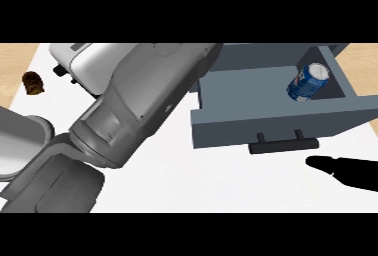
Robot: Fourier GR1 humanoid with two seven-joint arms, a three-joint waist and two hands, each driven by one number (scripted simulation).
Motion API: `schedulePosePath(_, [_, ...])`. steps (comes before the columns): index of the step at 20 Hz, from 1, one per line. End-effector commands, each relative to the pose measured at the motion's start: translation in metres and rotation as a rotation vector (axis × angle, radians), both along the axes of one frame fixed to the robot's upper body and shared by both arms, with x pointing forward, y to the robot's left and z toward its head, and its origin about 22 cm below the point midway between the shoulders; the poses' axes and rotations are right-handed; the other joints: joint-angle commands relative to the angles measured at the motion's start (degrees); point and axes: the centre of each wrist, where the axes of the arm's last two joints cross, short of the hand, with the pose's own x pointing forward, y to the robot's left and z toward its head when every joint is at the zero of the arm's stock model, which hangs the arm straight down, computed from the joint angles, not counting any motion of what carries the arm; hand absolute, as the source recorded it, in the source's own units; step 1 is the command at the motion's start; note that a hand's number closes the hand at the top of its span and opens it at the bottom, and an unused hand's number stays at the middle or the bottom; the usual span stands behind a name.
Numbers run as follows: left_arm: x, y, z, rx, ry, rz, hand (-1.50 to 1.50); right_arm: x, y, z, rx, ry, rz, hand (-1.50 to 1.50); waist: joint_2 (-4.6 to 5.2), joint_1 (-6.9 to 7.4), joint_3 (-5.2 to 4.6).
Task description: Pick up the can, place it into the drawer and close the drawer
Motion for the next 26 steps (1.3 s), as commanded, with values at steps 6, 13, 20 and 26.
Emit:
schedulePosePath(6, [0.001,-0.002,0.008,0.009,-0.023,-0.007,-1.50,0.047,0.032,-0.041,-0.288,0.013,-0.051,-1.50,-0.50,3.39,-0.01])
schedulePosePath(13, [0.007,0.011,0.001,0.021,-0.020,-0.002,-1.50,0.092,0.041,-0.079,-0.474,0.052,-0.095,-1.50,-0.88,4.94,-0.06])
schedulePosePath(20, [0.014,0.030,0.002,-0.008,-0.018,-0.024,-1.50,0.132,0.065,-0.109,-0.574,0.021,-0.112,-1.50,-1.12,6.05,-0.07])
schedulePosePath(26, [0.017,0.046,0.019,0.007,0.004,0.033,-1.50,0.157,0.079,-0.133,-0.588,0.006,-0.170,-1.50,-1.53,6.33,-0.08])
